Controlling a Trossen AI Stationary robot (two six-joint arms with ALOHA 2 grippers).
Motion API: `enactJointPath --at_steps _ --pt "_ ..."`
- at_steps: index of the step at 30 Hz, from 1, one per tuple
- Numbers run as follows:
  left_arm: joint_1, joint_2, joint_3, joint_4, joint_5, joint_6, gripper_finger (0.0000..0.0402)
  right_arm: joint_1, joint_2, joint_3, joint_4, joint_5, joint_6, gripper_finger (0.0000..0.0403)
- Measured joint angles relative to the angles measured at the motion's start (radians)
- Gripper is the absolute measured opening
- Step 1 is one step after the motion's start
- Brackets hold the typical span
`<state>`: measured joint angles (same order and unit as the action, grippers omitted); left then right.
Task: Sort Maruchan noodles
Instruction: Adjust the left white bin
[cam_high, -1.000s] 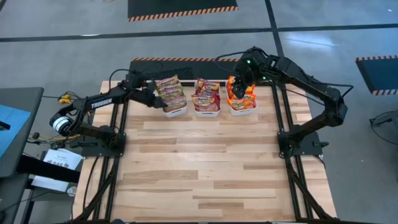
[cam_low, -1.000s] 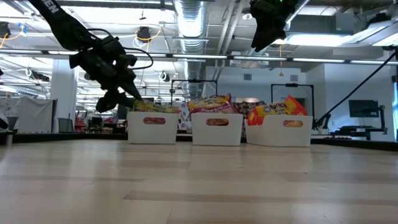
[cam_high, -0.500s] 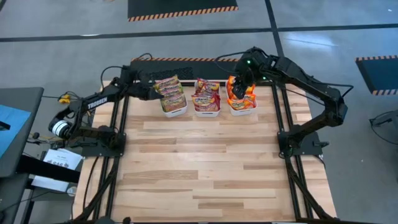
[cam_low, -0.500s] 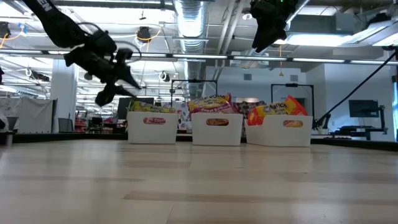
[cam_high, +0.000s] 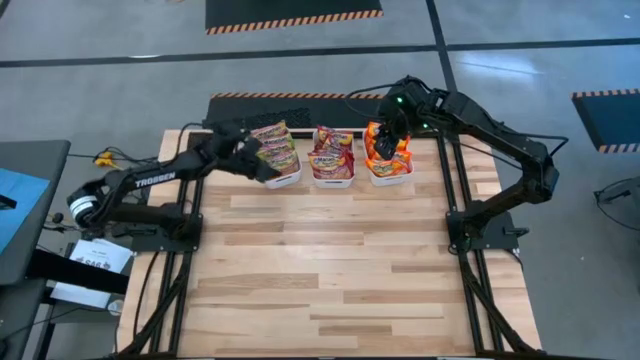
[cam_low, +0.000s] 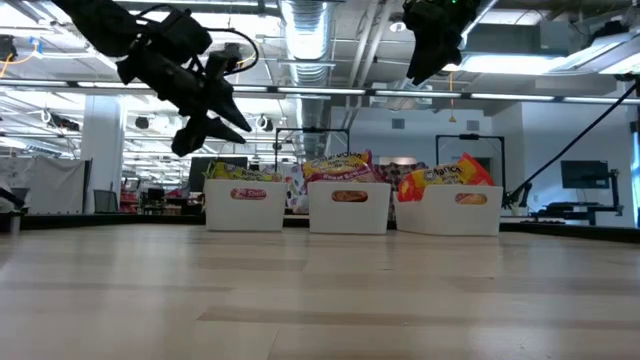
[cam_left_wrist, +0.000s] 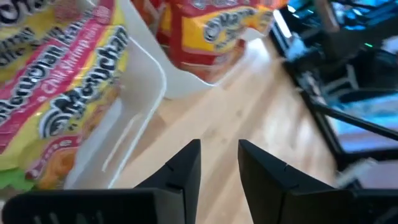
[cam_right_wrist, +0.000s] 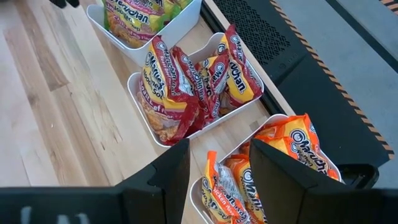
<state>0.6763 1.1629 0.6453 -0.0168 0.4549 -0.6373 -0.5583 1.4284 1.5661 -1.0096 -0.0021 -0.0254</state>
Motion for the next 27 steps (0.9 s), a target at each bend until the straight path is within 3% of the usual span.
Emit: enactJointPath --at_steps 6,11,14,27 --pt "-0.086 0.014 0.0 -0.136 -0.162 -0.008 0.0088 0.0 0.0 0.0 0.001 -0.001 0.0 0.0188" --pt "-0.136 0.064 0.0 -0.174 -0.181 -0.011 0.0088 0.002 0.0 0.0 0.001 -0.002 0.0 0.0188" --pt "-0.152 0.098 0.0 -0.169 -0.252 -0.033 0.0088 0.002 0.0 0.0 0.0 -0.002 0.0 0.0188" --pt "-0.104 0.148 -0.002 -0.258 -0.479 -0.064 0.0088 0.002 0.0 0.0 -0.004 -0.002 -0.001 0.0188"
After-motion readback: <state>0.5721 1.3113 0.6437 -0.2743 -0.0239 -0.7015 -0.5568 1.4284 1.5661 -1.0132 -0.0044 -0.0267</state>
